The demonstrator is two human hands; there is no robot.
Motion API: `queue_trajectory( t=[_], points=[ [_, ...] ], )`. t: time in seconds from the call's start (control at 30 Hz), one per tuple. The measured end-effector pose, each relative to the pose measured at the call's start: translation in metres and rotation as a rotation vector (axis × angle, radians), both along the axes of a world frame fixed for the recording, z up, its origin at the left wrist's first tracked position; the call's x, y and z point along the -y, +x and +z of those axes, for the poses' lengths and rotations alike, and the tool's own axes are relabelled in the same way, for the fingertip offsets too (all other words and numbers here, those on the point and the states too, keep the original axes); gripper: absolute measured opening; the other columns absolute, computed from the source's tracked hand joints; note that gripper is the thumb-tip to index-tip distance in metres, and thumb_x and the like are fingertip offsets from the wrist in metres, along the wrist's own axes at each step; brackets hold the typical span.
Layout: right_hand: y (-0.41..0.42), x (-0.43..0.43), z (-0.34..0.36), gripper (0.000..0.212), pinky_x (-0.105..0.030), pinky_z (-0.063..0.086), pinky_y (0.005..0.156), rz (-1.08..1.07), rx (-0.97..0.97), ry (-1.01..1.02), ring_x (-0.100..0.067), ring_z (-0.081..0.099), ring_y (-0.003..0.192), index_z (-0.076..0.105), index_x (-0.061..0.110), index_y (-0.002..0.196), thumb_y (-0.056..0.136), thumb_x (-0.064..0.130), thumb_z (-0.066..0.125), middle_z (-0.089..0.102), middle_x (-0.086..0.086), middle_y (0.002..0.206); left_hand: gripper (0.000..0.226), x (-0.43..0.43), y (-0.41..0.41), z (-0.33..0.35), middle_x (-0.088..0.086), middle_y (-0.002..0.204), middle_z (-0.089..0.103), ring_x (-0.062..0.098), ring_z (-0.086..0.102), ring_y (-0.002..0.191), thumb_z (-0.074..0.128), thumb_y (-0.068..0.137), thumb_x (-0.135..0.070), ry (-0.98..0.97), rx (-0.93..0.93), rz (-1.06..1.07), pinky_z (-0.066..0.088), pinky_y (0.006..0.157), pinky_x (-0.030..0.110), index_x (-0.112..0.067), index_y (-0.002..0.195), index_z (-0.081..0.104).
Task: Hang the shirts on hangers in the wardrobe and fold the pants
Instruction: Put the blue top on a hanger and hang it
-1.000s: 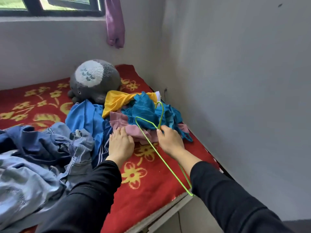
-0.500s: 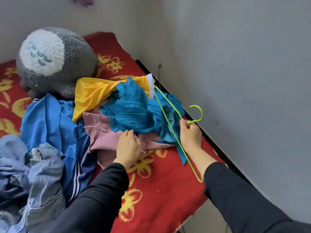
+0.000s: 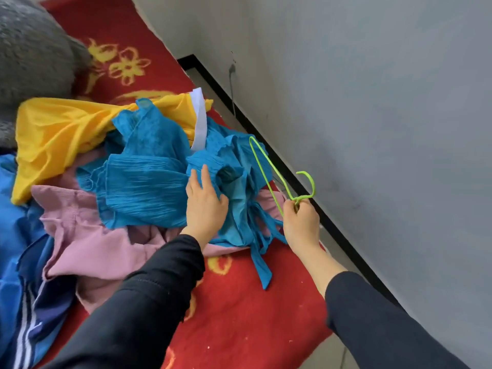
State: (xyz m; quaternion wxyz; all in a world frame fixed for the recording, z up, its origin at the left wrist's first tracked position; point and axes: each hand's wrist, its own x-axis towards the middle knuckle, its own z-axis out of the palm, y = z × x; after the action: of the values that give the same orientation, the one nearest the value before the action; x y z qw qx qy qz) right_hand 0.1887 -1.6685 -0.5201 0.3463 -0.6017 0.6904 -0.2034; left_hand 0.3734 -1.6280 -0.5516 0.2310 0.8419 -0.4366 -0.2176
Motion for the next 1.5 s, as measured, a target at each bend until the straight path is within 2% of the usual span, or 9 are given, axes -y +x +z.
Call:
queue_trajectory(
  t=[0.2,0.37,0.5,0.6,0.7,1.1,1.23,1.33,1.5],
  points=[
    [-0.01,0.01,-0.029,0.025,-0.03,0.035,0.055,-0.015,0.055,0.112,-0.018,0.043,0.061,0.046,0.009,0.069,0.092,0.019,0.049,0.047,0.0,0.065,0.072,0.044,0.027,-0.029,0.018,0.155,0.021,0.032,0.018,0.143,0.062,0.089,-0.029,0.058,-0.203,0.288,0.024,0.111,0.041,-0.003,0.147,0.027],
    [-0.002,0.013,-0.024,0.027,-0.033,0.035,0.058,-0.058,0.152,0.221,-0.02,0.042,0.06,0.041,0.01,0.065,0.085,0.02,0.055,0.042,-0.003,0.062,0.014,0.033,0.03,-0.011,-0.001,0.081,0.062,0.022,0.058,0.08,0.056,0.09,-0.027,-0.136,-0.374,0.333,0.04,0.057,0.029,-0.014,0.093,0.059],
    [0.016,0.015,0.006,0.033,-0.019,0.034,0.049,-0.082,0.25,0.234,-0.009,0.042,0.052,0.043,0.018,0.054,0.082,0.016,0.061,0.045,0.012,0.052,0.012,0.01,0.038,0.044,0.0,0.079,0.067,0.015,0.061,0.075,0.061,0.089,-0.032,-0.333,-0.525,0.349,0.051,0.069,0.039,-0.021,0.085,0.063],
    [0.037,0.012,0.037,0.023,-0.032,0.043,0.07,-0.054,0.285,0.247,-0.018,0.055,0.067,0.055,0.019,0.058,0.076,0.019,0.069,0.059,0.003,0.065,0.011,-0.009,0.052,0.092,-0.007,0.074,0.064,0.015,0.061,0.071,0.062,0.091,-0.028,-0.41,-0.491,0.315,0.053,0.063,0.033,-0.029,0.081,0.062],
    [0.06,0.003,0.076,0.017,-0.026,0.045,0.061,0.022,0.394,0.25,-0.004,0.059,0.058,0.062,0.017,0.068,0.071,0.01,0.077,0.06,0.003,0.066,0.019,-0.028,0.067,0.142,0.004,0.069,0.058,0.019,0.054,0.064,0.061,0.093,-0.025,-0.441,-0.446,0.253,0.049,0.064,0.043,-0.009,0.082,0.061],
    [0.132,-0.06,0.259,0.046,-0.022,0.036,0.056,0.344,0.56,0.064,-0.007,0.043,0.052,0.064,0.001,0.104,0.067,0.014,0.086,0.038,0.015,0.051,0.009,-0.118,0.115,0.379,-0.009,0.068,0.061,0.006,0.052,0.063,0.064,0.072,-0.019,-0.641,-0.197,0.035,0.047,0.062,0.028,-0.024,0.079,0.067],
    [0.157,-0.085,0.325,0.053,-0.016,0.049,0.055,0.616,0.688,0.166,0.001,0.062,0.056,0.059,0.003,0.115,0.069,0.006,0.084,0.063,0.01,0.064,0.022,-0.15,0.124,0.449,-0.014,0.057,0.056,-0.002,0.049,0.055,0.066,0.081,-0.002,-0.67,-0.168,0.003,0.044,0.056,0.021,-0.021,0.071,0.062],
    [0.173,-0.109,0.351,0.036,-0.041,0.057,0.073,0.797,0.496,0.102,-0.026,0.07,0.082,0.069,0.006,0.092,0.063,0.02,0.084,0.073,-0.008,0.084,0.019,-0.171,0.127,0.491,-0.017,0.054,0.059,-0.008,0.051,0.051,0.063,0.084,-0.005,-0.787,-0.221,0.092,0.043,0.051,0.011,-0.017,0.07,0.066],
    [0.187,-0.13,0.369,0.04,-0.024,0.025,0.044,0.703,0.373,0.08,-0.017,0.033,0.044,0.039,0.016,0.05,0.075,0.012,0.07,0.035,0.002,0.046,0.011,-0.209,0.161,0.518,0.001,0.081,0.065,0.014,0.063,0.078,0.071,0.075,-0.019,-0.723,-0.09,0.376,0.054,0.073,0.031,-0.013,0.082,0.066]
  ],
)
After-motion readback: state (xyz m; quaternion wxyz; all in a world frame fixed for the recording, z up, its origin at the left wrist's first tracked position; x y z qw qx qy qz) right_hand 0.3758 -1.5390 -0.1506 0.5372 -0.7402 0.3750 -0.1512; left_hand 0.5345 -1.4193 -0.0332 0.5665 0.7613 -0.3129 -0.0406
